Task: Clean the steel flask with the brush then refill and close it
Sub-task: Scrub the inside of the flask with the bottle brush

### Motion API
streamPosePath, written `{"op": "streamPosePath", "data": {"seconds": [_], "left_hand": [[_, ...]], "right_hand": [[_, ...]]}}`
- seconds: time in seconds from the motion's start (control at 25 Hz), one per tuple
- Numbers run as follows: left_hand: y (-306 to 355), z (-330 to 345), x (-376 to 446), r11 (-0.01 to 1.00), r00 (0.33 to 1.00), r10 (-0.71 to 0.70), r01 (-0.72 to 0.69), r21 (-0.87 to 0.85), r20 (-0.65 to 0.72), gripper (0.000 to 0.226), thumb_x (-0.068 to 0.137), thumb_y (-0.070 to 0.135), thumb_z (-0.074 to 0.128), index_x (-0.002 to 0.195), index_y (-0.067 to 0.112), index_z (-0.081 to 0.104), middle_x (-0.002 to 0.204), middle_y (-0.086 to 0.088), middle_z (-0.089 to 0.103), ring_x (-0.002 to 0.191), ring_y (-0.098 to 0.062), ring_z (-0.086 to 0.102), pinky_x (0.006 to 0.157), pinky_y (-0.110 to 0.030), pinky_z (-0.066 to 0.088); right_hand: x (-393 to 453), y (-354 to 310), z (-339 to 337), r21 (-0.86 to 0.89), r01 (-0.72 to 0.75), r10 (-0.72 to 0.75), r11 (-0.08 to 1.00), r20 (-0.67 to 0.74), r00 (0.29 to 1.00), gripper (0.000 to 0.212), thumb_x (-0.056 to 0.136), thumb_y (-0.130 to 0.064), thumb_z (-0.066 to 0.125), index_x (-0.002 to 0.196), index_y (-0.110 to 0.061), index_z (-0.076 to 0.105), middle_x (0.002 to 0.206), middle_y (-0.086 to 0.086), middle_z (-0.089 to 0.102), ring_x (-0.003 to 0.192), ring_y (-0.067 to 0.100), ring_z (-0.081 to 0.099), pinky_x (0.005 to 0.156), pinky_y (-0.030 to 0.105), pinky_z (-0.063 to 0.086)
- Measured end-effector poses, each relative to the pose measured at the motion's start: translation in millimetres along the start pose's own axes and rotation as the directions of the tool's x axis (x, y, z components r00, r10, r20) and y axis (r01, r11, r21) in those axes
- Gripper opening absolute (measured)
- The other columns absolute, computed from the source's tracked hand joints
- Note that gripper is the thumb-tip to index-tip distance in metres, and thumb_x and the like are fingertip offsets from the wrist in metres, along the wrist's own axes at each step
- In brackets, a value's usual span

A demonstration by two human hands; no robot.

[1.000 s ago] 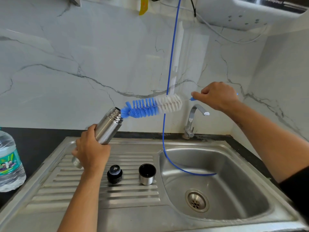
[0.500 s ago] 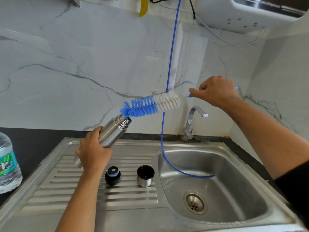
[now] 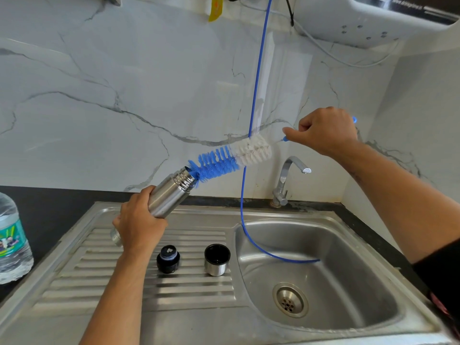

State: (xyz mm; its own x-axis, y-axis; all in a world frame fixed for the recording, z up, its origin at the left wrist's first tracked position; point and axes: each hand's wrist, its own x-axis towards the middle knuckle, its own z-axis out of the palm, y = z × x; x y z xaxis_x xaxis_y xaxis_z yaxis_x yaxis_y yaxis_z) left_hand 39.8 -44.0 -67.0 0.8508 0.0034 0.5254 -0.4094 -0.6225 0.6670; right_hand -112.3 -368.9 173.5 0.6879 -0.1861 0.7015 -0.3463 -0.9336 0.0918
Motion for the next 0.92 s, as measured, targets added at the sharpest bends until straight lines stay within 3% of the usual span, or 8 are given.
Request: {"op": "streamPosePath", "data": {"seconds": [0.12, 0.28, 0.36, 0.52, 0.72, 0.92], "left_hand": [[-1, 1, -1, 0.999, 0.998, 0.044, -0.044, 0.0, 0.054, 0.088, 0.062, 0.005, 0.085, 0.139, 0.029, 0.051, 0.121, 0.002, 0.061, 0.11, -0.028, 0.052, 0.091, -0.051, 0.038], [0, 2, -2, 0.995, 0.991, 0.102, -0.101, -0.018, 0.089, 0.087, 0.062, 0.007, 0.086, 0.139, 0.029, 0.052, 0.12, 0.006, 0.062, 0.108, -0.024, 0.053, 0.09, -0.049, 0.04], [1, 2, -4, 0.989, 0.987, 0.114, -0.102, -0.105, 0.115, 0.088, 0.06, 0.005, 0.086, 0.138, 0.029, 0.053, 0.118, 0.007, 0.06, 0.107, -0.021, 0.053, 0.09, -0.049, 0.045], [6, -1, -4, 0.956, 0.993, 0.078, -0.05, -0.288, 0.088, 0.092, 0.059, 0.003, 0.088, 0.139, 0.03, 0.051, 0.121, 0.005, 0.058, 0.107, -0.02, 0.054, 0.084, -0.045, 0.05], [3, -5, -4, 0.985, 0.985, 0.168, -0.169, -0.029, -0.029, 0.085, 0.059, 0.003, 0.087, 0.134, 0.027, 0.055, 0.114, 0.004, 0.062, 0.104, -0.024, 0.052, 0.088, -0.052, 0.044], [-5, 0, -2, 0.978, 0.982, 0.19, -0.188, 0.095, -0.018, 0.085, 0.058, 0.003, 0.086, 0.134, 0.025, 0.057, 0.116, 0.0, 0.064, 0.107, -0.029, 0.055, 0.088, -0.049, 0.038]], "right_hand": [[1, 5, -1, -0.009, 0.107, -0.107, 0.994, -0.087, 0.99, 0.059, 0.091, -0.065, 0.057, 0.053, -0.02, 0.052, 0.047, -0.003, 0.045, 0.051, 0.013, 0.042, 0.084, 0.043, 0.044], [1, 11, -4, 0.06, 0.23, -0.216, 0.971, -0.18, 0.96, 0.06, 0.088, -0.07, 0.045, 0.056, -0.019, 0.051, 0.05, -0.006, 0.045, 0.056, 0.016, 0.046, 0.084, 0.039, 0.034], [0, 12, -5, 0.114, 0.243, -0.22, 0.963, -0.179, 0.959, 0.061, 0.086, -0.07, 0.045, 0.056, -0.017, 0.053, 0.05, -0.005, 0.046, 0.054, 0.015, 0.044, 0.082, 0.036, 0.032], [-1, 14, -5, 0.147, 0.152, -0.145, 0.977, -0.056, 0.988, 0.063, 0.091, -0.06, 0.061, 0.055, -0.009, 0.059, 0.045, -0.002, 0.04, 0.046, 0.014, 0.035, 0.059, 0.021, 0.028], [4, 4, -13, -0.037, 0.136, -0.128, 0.99, 0.162, 0.978, 0.067, 0.089, -0.07, 0.053, 0.051, -0.015, 0.048, 0.048, -0.001, 0.039, 0.049, 0.012, 0.036, 0.056, 0.026, 0.03], [8, -1, 2, -0.155, 0.11, -0.067, 0.982, 0.263, 0.963, 0.075, 0.084, -0.082, 0.041, 0.066, -0.015, 0.069, 0.058, 0.0, 0.06, 0.055, 0.011, 0.048, 0.055, 0.024, 0.033]]}}
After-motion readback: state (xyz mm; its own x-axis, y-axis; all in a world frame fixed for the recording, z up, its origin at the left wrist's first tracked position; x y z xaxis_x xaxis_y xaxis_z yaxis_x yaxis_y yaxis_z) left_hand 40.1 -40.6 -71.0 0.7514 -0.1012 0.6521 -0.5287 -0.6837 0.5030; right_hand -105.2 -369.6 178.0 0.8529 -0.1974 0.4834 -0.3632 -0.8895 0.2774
